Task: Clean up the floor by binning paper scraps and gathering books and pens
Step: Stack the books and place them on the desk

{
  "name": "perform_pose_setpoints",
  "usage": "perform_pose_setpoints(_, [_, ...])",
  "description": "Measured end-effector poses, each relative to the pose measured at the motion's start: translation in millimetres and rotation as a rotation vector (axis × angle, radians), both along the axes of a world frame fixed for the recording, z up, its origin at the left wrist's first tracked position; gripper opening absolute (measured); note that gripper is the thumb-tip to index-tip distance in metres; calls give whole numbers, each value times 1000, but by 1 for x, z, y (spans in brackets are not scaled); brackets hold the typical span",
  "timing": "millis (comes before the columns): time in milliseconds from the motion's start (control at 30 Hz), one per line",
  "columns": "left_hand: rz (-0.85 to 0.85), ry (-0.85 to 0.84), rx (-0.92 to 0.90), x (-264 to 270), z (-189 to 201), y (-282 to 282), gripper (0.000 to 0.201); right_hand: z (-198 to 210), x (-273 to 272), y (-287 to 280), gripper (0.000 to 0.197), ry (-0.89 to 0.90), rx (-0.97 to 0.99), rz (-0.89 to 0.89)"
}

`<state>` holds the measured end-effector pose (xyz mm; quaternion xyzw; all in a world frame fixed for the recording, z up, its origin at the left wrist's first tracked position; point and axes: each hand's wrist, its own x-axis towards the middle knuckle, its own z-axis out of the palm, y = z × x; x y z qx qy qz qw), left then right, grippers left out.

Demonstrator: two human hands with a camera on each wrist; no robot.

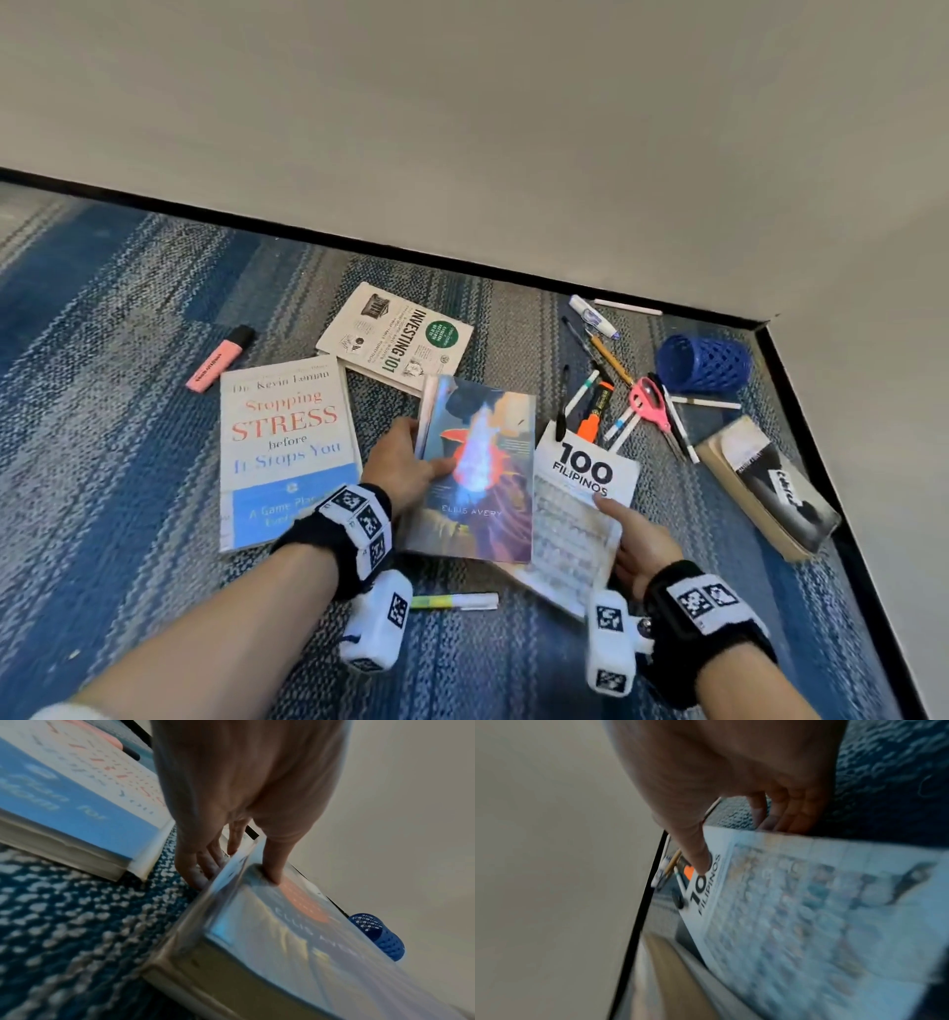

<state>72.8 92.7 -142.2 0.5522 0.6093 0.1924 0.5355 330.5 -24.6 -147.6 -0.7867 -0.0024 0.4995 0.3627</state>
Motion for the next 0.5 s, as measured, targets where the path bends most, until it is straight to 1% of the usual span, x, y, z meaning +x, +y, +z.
perform_pose_setpoints(67, [-34,27,26,-3,-1,-4,54,12,-3,3,25,111,69,20])
perform_pose_setpoints(100, [-44,39,41,-4,-2,-7,53,16,-4,6,23,78,78,38])
perform_pose_setpoints(133, [-47,51,47,-6,-3,-11,55,19,-6,9,23,-16,93,53])
perform_pose_setpoints(200, [-59,74,56,-6,-4,-16,58,34,-14,15,21,-263,100,125])
perform_pose_setpoints(267, [-77,108,69,-6,-7,-20,61,60,-24,19,16,-514,165,253])
perform_pose_setpoints(333, [-94,134,82,-5,-11,-25,63,91,-32,22,17,-804,229,396])
perform_pose_setpoints(367, [-109,154,93,-5,-12,-27,64,107,-37,22,18,-913,279,448])
perform_pose_setpoints(400, [-123,175,105,-4,-12,-29,65,123,-42,24,18,-979,341,477])
perform_pose_setpoints(433, [-142,199,114,-4,-14,-31,65,134,-45,26,18,-1007,397,491])
perform_pose_setpoints(467, [-161,216,121,-4,-13,-32,64,143,-49,29,17,-999,448,495])
perform_pose_setpoints(500, [-180,230,123,-3,-13,-33,64,141,-53,32,16,-966,473,506])
